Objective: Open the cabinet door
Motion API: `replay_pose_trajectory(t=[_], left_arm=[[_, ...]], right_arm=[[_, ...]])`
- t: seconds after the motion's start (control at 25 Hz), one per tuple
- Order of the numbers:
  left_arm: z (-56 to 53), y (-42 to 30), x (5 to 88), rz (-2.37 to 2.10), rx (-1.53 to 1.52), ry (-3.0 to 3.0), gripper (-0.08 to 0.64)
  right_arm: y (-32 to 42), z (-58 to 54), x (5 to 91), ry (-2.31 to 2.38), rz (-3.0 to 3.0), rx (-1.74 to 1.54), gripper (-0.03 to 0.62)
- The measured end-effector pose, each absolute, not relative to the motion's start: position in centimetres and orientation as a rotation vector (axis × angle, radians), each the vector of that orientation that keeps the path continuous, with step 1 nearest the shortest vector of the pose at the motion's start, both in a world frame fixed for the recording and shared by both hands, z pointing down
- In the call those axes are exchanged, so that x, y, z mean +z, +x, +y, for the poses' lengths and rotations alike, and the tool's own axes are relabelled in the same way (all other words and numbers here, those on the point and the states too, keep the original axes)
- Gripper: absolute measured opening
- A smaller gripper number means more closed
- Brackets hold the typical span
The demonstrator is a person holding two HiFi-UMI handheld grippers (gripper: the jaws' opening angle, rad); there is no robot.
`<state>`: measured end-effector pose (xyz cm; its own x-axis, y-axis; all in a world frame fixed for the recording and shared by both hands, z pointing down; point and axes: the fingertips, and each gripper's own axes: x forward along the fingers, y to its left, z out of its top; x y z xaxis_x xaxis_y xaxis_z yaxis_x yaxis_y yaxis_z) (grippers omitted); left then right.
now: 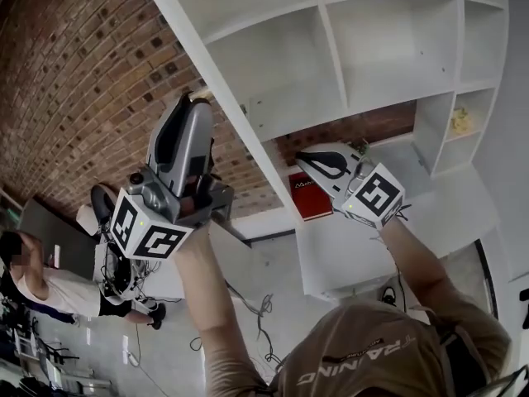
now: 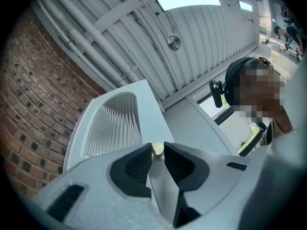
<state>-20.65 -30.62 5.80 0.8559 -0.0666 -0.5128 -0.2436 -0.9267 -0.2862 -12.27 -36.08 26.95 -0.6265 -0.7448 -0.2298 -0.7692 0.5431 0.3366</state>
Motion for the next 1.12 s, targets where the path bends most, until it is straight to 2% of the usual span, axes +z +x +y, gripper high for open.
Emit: replay_pose_trajectory(t=[0.52, 1.12], left_arm=[[-32.2, -27.7, 5.8, 0.236, 0.802, -2.718, 0.074], [-33.0, -30.9, 6.5, 0.417, 0.829, -2.643, 0.075]], right_arm=[[-17.9, -35.7, 28.8, -1.341, 2.728, 0.611, 0.012], [-20.1, -35.5, 30.2, -1.392, 2.762, 0.573, 0.012]])
